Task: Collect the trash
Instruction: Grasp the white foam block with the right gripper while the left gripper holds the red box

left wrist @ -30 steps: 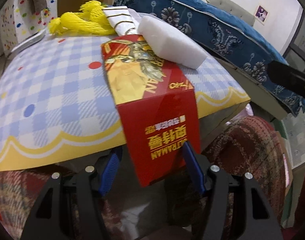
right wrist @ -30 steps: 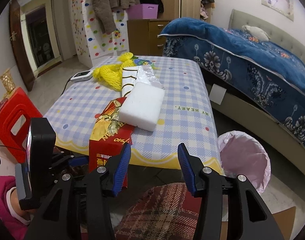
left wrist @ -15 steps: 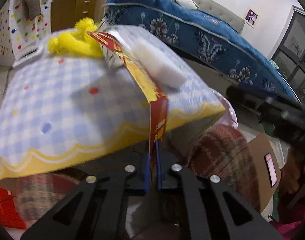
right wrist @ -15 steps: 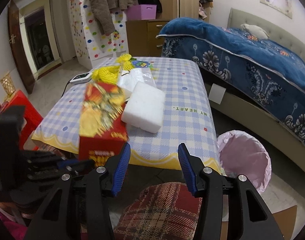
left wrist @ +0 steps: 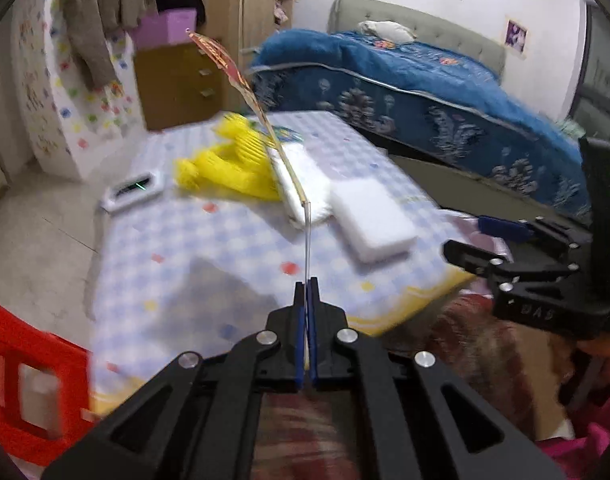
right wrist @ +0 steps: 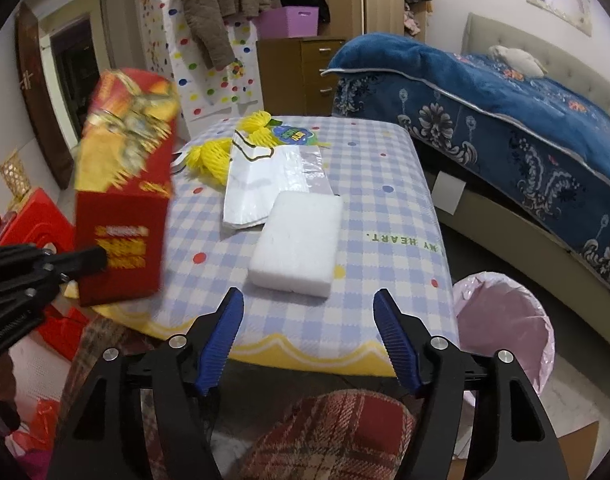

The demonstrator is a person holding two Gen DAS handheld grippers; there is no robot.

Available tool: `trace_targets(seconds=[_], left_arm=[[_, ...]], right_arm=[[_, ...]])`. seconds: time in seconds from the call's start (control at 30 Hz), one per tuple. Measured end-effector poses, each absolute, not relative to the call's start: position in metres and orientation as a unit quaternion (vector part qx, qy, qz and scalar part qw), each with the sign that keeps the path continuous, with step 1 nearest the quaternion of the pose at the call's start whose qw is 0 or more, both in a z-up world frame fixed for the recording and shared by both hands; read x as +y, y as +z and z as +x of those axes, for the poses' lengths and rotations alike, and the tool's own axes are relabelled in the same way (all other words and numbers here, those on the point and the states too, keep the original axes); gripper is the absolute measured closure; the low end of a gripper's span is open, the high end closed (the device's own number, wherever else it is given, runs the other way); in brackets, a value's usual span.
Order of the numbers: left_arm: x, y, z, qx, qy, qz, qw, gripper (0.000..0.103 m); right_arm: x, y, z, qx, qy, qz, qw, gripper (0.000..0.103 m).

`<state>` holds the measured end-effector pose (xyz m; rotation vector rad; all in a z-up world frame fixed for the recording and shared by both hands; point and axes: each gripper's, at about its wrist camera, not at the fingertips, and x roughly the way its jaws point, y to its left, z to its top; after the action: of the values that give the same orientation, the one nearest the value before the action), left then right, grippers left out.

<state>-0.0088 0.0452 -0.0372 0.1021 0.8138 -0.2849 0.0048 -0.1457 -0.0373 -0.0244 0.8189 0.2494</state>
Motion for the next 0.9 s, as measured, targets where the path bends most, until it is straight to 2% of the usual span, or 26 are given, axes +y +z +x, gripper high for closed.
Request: trace_targets(seconds=[0.03, 0.07, 0.4, 0.43, 0.47, 0.5, 0.53, 0.6, 0.7, 0.73, 0.77, 0.83, 0.9], left_arm=[[0.047, -0.036, -0.005, 0.392, -0.124, 0.064, 0.909, 0.103], [0.049, -0.037, 0.000, 0.393, -0.114, 0.074, 0.909, 0.103], [0.044, -0.056, 0.056, 0.431, -0.123, 0.100, 0.888, 0.103], [0.044, -0.059, 0.062, 0.434, -0.125, 0.098, 0.887, 0.100], [0.045, -0.061, 0.067, 0.434, -0.126, 0.092, 0.887, 0.096], [0.047, -0.064, 0.073, 0.438, -0.121, 0.086, 0.887, 0.083], [0.047, -0.065, 0.073, 0.441, -0.118, 0.080, 0.886, 0.065], [0.053, -0.070, 0.074, 0.444, -0.116, 0.056, 0.887, 0.049], [0.058, -0.080, 0.072, 0.449, -0.121, 0.032, 0.885, 0.049], [0.059, -0.084, 0.071, 0.449, -0.117, 0.029, 0.885, 0.054], [0.059, -0.086, 0.071, 0.449, -0.117, 0.028, 0.886, 0.059], [0.059, -0.090, 0.071, 0.451, -0.121, 0.026, 0.884, 0.082], [0.057, -0.091, 0.071, 0.448, -0.122, 0.031, 0.885, 0.093]], right_arm=[[-0.145, -0.039, 0.009, 0.400, 0.119, -0.006, 0.909, 0.026], [-0.143, -0.041, 0.014, 0.402, 0.116, -0.001, 0.908, 0.024], [-0.137, -0.051, 0.042, 0.419, 0.112, 0.002, 0.901, 0.024], [-0.139, -0.053, 0.045, 0.421, 0.109, 0.003, 0.901, 0.024], [-0.140, -0.054, 0.048, 0.423, 0.108, 0.004, 0.900, 0.024], [-0.142, -0.056, 0.050, 0.425, 0.107, 0.005, 0.899, 0.024], [-0.143, -0.057, 0.051, 0.427, 0.106, 0.006, 0.898, 0.024], [-0.145, -0.060, 0.052, 0.431, 0.106, 0.007, 0.896, 0.023], [-0.144, -0.062, 0.054, 0.434, 0.108, 0.005, 0.895, 0.021], [-0.143, -0.064, 0.054, 0.435, 0.109, 0.004, 0.894, 0.021], [-0.142, -0.065, 0.055, 0.435, 0.109, 0.004, 0.894, 0.021], [-0.140, -0.067, 0.056, 0.436, 0.109, 0.006, 0.893, 0.021], [-0.138, -0.069, 0.057, 0.438, 0.109, 0.010, 0.892, 0.021]])
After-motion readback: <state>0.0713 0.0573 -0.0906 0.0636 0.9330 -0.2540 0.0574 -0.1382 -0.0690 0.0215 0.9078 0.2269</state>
